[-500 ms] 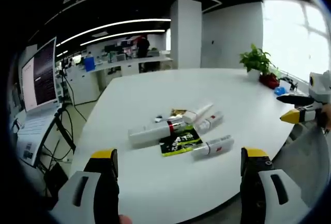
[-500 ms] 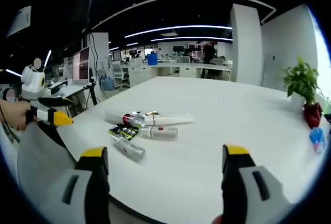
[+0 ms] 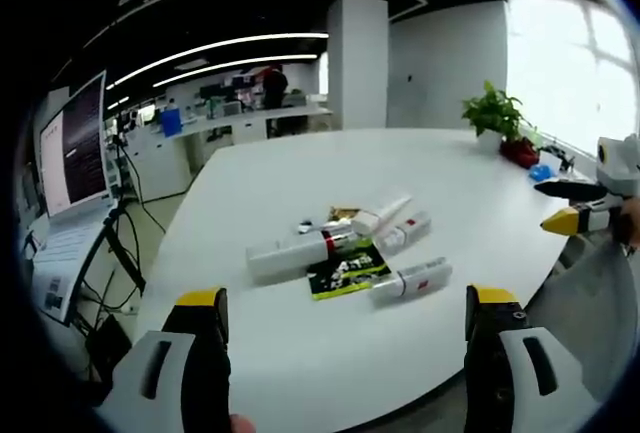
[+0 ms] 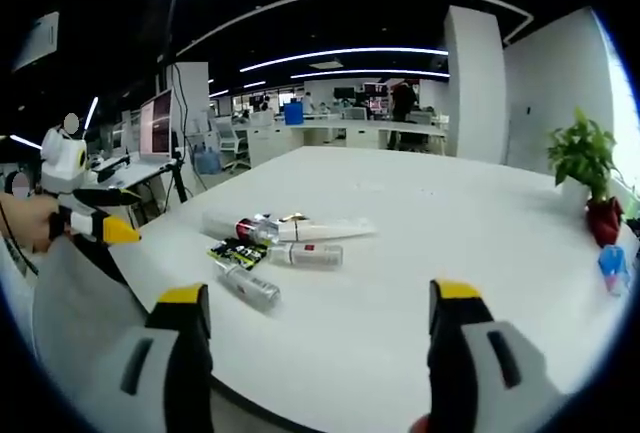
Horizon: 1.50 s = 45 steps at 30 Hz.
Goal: Arrange the skincare products in the storage area until every visible bottle or jar stands upright without overlapping.
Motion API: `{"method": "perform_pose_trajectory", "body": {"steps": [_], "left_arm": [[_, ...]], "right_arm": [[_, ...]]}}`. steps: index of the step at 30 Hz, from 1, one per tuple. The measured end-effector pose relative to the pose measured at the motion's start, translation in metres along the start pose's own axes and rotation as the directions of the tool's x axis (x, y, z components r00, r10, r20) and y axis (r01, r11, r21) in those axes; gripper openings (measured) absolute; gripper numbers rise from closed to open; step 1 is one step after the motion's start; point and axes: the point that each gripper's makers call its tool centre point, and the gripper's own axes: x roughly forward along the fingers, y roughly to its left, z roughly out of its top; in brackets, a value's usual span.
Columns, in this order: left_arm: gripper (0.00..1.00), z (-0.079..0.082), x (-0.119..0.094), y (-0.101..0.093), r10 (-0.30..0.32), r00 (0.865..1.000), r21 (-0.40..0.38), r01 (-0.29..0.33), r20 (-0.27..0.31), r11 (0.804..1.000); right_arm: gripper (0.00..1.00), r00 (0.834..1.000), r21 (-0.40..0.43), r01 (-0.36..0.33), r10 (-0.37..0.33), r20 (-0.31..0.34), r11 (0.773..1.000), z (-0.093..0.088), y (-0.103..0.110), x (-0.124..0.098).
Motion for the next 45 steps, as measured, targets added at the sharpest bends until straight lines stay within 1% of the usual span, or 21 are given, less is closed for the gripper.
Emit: {"method": "perform_pose_trajectory", "body": {"steps": [6, 10, 13, 16, 20, 24, 30, 32, 35, 38, 45], "left_arm": [[0.96, 0.0, 0.002, 0.004, -0.006, 1.0, -0.015, 0.006, -0.011, 1.0], [0.96, 0.001, 0.009, 0.009, -0.01, 1.0, -0.021, 0.01, -0.016, 1.0], [0.96, -0.001, 0.015, 0.009, -0.02, 0.999, -0.003, 0.02, -0.03, 1.0], [0.95, -0.005, 0.022, 0.009, -0.033, 0.998, 0.021, 0.034, -0.057, 0.999], [0.92, -0.012, 0.028, 0.011, -0.049, 0.995, 0.055, 0.054, -0.091, 0.997], [0.91, -0.016, 0.033, 0.012, -0.063, 0.991, 0.074, 0.072, -0.119, 0.995], [0.89, -0.013, 0.045, 0.016, -0.088, 0.985, 0.098, 0.103, -0.145, 0.99], [0.88, -0.009, 0.052, 0.019, -0.095, 0.984, 0.121, 0.114, -0.149, 0.986], [0.84, -0.006, 0.064, 0.022, -0.107, 0.979, 0.166, 0.136, -0.172, 0.977], [0.83, -0.004, 0.074, 0.024, -0.115, 0.976, 0.191, 0.15, -0.183, 0.97], [0.8, 0.001, 0.102, 0.03, -0.147, 0.959, 0.264, 0.211, -0.242, 0.941]], "right_arm": [[0.9, 1.0, 0.0, 0.0, 0.0, -0.007, 1.0, -0.001, 0.0, 0.0], [0.9, 1.0, 0.003, 0.005, -0.005, -0.01, 1.0, -0.002, -0.001, 0.0], [0.9, 1.0, 0.009, 0.008, -0.008, -0.012, 1.0, -0.002, -0.002, 0.001], [0.89, 1.0, 0.012, 0.013, -0.013, -0.009, 1.0, -0.002, -0.004, 0.001], [0.88, 1.0, 0.01, 0.015, -0.015, -0.013, 1.0, -0.003, -0.004, 0.001], [0.88, 1.0, 0.008, 0.015, -0.015, -0.018, 1.0, -0.004, -0.005, 0.001], [0.88, 1.0, 0.015, 0.015, -0.015, -0.028, 1.0, -0.006, -0.005, 0.002], [0.88, 0.999, 0.016, 0.016, -0.016, -0.03, 1.0, -0.006, -0.006, 0.002], [0.87, 0.999, 0.014, 0.01, -0.009, -0.034, 1.0, -0.007, -0.005, 0.003], [0.87, 0.999, 0.016, 0.005, -0.005, -0.037, 1.0, -0.008, -0.004, 0.003], [0.87, 0.999, 0.026, 0.02, -0.019, -0.037, 0.999, -0.008, -0.007, 0.003]]}}
